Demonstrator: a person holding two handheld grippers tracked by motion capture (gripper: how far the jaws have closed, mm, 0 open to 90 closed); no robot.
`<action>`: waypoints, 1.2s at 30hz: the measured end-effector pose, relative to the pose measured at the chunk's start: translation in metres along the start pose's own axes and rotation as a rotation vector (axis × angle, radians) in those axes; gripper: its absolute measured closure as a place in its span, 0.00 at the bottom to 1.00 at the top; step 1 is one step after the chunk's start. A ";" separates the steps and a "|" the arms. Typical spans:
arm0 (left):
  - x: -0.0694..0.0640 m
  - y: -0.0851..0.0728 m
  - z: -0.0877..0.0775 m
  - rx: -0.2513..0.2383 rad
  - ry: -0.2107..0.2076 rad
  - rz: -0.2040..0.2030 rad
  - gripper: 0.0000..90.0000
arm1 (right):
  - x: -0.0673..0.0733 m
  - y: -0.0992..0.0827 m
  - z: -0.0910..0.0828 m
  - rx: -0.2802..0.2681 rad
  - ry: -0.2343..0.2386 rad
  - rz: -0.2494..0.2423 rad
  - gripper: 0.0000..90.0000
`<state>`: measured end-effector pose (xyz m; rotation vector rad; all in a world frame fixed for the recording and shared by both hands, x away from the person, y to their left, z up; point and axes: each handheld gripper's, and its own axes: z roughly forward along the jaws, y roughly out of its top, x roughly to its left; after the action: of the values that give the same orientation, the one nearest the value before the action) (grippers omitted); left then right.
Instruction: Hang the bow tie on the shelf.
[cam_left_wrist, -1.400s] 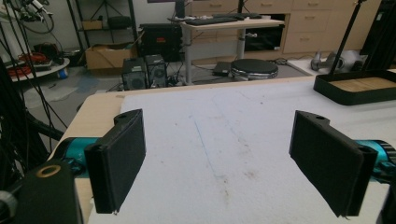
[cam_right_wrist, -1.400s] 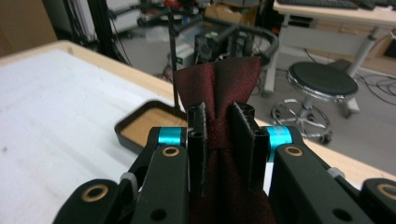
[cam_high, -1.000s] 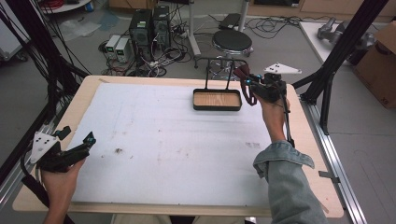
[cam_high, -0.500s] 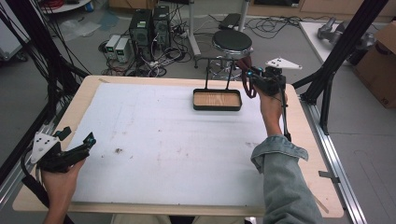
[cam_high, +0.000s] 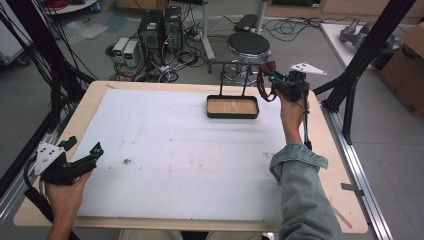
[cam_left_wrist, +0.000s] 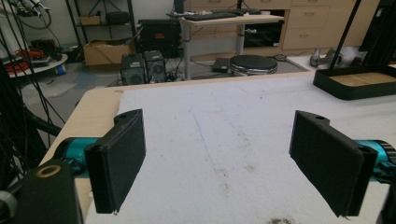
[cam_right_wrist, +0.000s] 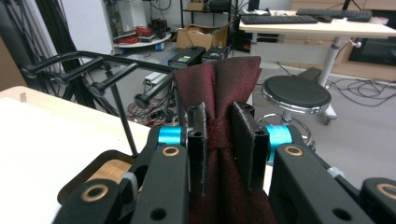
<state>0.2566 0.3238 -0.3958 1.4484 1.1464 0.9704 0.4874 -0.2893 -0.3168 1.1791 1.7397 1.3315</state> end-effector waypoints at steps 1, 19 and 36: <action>0.000 0.000 0.000 0.001 0.000 0.000 0.21 | 0.000 0.000 0.000 0.000 0.000 0.000 0.85; -0.001 -0.001 -0.001 0.003 -0.005 0.001 0.21 | -0.015 -0.011 0.007 0.001 0.065 0.147 0.84; -0.002 -0.002 0.001 0.005 -0.006 0.006 0.21 | -0.023 -0.017 0.013 -0.013 0.035 0.201 0.84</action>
<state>0.2568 0.3217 -0.3978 1.4593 1.1413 0.9670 0.5031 -0.3070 -0.3374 1.3600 1.6690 1.4864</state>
